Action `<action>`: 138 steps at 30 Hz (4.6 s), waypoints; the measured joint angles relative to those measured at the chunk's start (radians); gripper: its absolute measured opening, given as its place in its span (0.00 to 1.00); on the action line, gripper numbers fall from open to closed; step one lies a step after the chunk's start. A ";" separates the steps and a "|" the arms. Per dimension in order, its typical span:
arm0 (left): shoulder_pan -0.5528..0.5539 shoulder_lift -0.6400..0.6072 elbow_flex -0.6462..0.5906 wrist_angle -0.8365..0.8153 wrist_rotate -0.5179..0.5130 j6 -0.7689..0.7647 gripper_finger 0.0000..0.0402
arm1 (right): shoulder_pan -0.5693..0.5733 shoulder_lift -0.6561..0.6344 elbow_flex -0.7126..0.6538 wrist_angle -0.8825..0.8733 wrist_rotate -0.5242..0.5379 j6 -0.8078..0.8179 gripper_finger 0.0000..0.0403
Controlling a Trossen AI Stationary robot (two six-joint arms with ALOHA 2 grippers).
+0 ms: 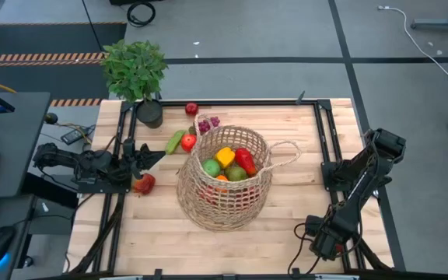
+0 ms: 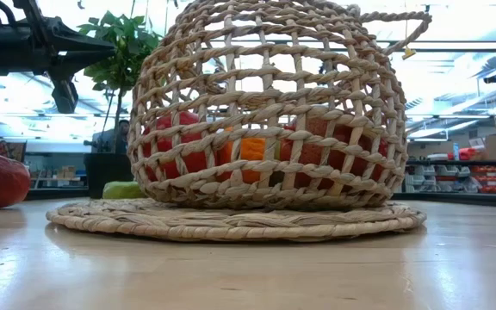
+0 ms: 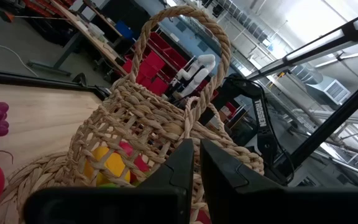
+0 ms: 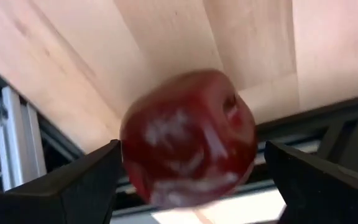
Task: Build produce basket
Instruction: Put the red apple into the brown basket
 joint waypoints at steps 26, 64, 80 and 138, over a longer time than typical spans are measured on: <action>0.000 0.000 0.000 0.001 0.000 0.000 0.09 | -0.003 0.053 -0.026 0.082 0.016 -0.087 0.91; 0.000 0.000 0.000 0.001 0.000 0.000 0.09 | -0.392 -0.358 0.318 0.395 0.437 -0.587 0.91; 0.000 0.000 0.000 0.001 0.000 0.000 0.09 | -0.780 -0.416 0.318 1.092 0.299 -0.701 0.91; 0.000 0.000 0.000 0.002 0.000 0.000 0.09 | -1.136 0.056 0.750 0.221 0.170 -1.404 0.92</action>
